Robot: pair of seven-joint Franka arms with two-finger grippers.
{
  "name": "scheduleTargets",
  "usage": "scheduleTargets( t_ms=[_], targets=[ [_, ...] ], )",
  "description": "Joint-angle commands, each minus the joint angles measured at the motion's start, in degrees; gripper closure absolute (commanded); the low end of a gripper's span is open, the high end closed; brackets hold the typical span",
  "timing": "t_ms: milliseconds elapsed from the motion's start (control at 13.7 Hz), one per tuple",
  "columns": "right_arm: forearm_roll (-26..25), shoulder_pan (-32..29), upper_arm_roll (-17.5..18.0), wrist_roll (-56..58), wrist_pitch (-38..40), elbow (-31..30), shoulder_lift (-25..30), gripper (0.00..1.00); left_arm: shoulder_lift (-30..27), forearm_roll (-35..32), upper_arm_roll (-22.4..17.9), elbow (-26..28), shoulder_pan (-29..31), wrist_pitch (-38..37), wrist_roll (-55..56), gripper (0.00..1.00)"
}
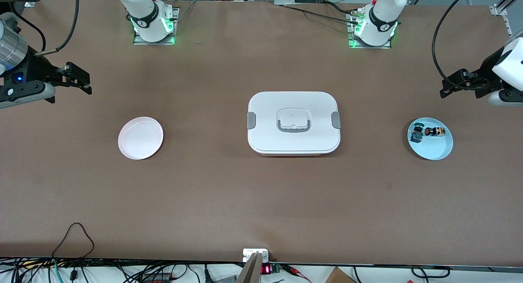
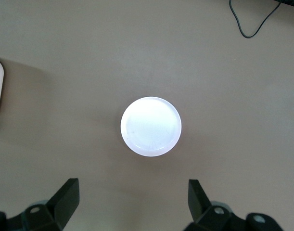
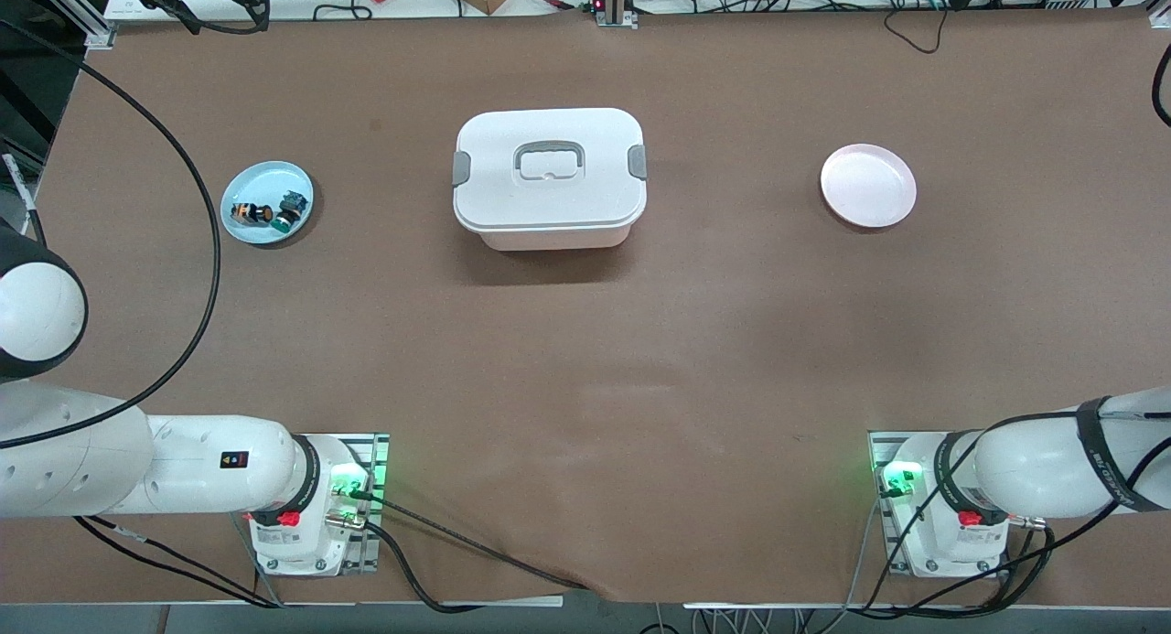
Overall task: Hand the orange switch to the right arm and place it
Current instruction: 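Move the left gripper toward the light-blue plate with switches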
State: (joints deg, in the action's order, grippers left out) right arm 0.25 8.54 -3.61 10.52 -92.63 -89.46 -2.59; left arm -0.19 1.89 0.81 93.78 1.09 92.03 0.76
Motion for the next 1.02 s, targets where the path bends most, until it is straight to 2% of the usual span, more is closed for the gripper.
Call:
scheduleTargets(
  t_ms=[0,292,656,948],
  targets=[
    [-0.3,-0.2,0.1,0.2,-0.1,0.2,-0.1,0.00,-1.0,-0.9,0.4,0.3,0.2,-1.0,-0.5,0.00],
    [-0.3,-0.2,0.1,0.2,-0.1,0.3,-0.1,0.00,-0.6,-0.9,0.2,0.2,0.3,-2.1,0.1,0.00],
    [-0.3,-0.2,0.1,0.2,-0.1,0.3,-0.1,0.00,3.7,-0.8,-0.3,-1.3,0.7,-1.9,0.4,0.00],
    [-0.3,-0.2,0.1,0.2,-0.1,0.3,-0.1,0.00,5.0,-1.4,-0.4,-0.4,0.1,-1.2,-0.4,0.00]
  ],
)
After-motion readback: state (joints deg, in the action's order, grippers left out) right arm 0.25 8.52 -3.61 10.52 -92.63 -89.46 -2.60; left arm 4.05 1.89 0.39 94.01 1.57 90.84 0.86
